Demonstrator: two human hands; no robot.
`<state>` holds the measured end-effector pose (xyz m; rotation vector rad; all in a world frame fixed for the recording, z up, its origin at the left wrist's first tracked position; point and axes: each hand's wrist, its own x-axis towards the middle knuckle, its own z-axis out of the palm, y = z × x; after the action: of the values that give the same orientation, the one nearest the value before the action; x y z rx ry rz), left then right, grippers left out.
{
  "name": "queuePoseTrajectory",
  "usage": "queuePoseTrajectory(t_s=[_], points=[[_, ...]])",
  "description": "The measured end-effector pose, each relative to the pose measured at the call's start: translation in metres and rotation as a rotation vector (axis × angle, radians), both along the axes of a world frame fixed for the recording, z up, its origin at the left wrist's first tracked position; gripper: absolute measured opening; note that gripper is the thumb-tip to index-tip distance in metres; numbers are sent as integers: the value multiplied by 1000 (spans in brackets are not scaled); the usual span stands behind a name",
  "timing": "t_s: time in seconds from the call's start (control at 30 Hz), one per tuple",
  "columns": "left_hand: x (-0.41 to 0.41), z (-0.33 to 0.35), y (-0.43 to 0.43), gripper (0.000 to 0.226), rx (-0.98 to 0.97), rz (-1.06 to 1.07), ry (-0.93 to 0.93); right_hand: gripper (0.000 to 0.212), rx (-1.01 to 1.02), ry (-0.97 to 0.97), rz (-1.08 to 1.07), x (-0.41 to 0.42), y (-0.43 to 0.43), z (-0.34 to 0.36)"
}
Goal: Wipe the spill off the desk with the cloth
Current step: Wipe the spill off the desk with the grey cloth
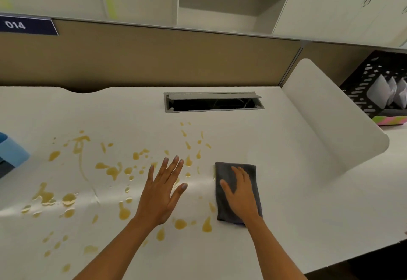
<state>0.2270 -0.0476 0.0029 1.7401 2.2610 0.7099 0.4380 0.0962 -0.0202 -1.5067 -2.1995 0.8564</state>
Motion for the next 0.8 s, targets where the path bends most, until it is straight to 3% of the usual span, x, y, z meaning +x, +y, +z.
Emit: queuePoseTrajectory(t_s=[0.07,0.2,0.37,0.8], points=[[5,0,-3,66,2,33,-17,75,-39,-123,54,-5,8,-17],[2,-4,-2,66,-6,50,-12,73,54,-414,54,-7,3,-46],[-15,-13,5,68,-48,74,-27,63,140,-407,-12,-11,1,-53],[-47,-28,22,70,-114,14,15,54,107,-392,-118,-18,7,-60]])
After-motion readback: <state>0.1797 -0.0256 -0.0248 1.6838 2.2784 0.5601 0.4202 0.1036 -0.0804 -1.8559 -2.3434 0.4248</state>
